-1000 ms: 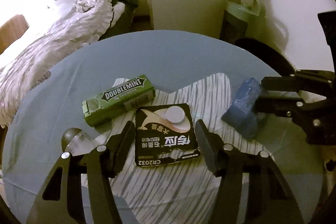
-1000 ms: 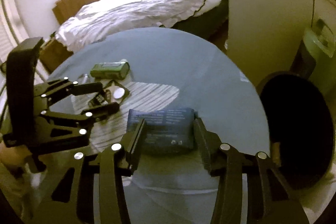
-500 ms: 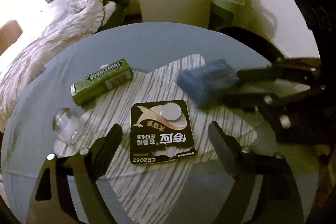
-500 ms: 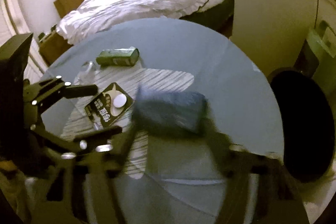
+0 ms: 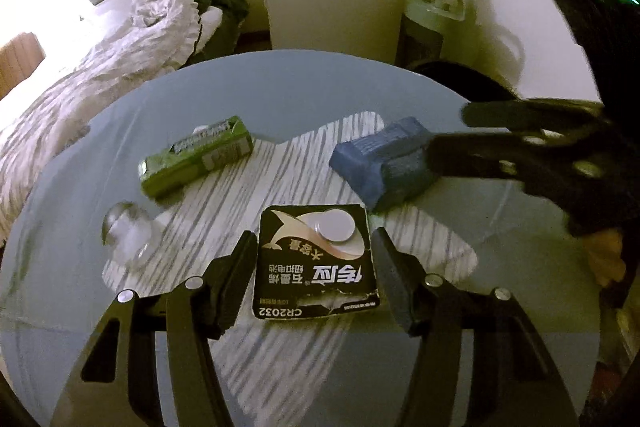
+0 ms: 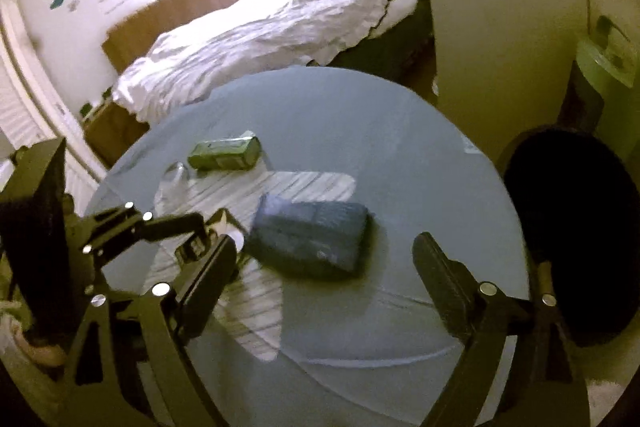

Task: Collect trash
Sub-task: 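Lift the battery card with the left tool while the right tool lifts the blue packet, then carry the card and packet over the black bin and open both tools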

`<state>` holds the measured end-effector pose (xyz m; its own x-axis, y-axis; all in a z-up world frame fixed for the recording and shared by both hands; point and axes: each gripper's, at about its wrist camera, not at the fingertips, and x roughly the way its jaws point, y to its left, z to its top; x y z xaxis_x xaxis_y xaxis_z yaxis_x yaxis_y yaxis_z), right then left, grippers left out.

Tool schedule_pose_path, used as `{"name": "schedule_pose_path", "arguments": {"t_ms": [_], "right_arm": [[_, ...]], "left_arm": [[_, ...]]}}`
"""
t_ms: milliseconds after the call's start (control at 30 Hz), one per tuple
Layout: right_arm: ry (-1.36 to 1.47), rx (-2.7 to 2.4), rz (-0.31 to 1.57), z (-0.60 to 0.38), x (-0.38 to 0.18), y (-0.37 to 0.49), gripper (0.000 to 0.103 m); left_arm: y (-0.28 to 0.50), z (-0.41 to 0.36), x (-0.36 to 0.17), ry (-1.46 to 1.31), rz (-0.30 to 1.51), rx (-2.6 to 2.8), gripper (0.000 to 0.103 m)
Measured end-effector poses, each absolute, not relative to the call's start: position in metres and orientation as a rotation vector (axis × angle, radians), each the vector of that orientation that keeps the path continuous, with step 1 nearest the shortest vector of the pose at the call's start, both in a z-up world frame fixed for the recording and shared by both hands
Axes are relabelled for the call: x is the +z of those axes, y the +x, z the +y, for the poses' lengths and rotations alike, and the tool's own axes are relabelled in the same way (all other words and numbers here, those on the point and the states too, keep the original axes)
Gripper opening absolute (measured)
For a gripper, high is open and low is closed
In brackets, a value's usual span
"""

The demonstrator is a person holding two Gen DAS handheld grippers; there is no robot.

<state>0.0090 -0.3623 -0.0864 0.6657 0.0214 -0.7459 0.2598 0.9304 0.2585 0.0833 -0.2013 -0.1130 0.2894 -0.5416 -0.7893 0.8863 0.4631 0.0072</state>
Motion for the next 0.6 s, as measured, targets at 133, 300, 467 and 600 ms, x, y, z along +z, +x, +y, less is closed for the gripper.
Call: {"name": "schedule_pose_path", "arguments": {"t_ms": [133, 300, 467, 600], "right_arm": [[0.357, -0.141, 0.900, -0.354, -0.094, 0.032, 0.088], [0.291, -0.180, 0.940, -0.340, -0.104, 0.053, 0.069], [0.380, -0.176, 0.841, -0.361, -0.094, 0.037, 0.060], [0.491, -0.222, 0.623, -0.410, -0.062, -0.011, 0.060]], "left_arm": [[0.081, -0.179, -0.105, 0.461, 0.818, -0.977, 0.058], [0.086, -0.156, -0.099, 0.419, 0.828, -0.934, 0.058], [0.093, -0.156, -0.084, 0.352, 0.799, -0.941, 0.058], [0.085, -0.183, -0.061, 0.309, 0.722, -1.008, 0.058]]}}
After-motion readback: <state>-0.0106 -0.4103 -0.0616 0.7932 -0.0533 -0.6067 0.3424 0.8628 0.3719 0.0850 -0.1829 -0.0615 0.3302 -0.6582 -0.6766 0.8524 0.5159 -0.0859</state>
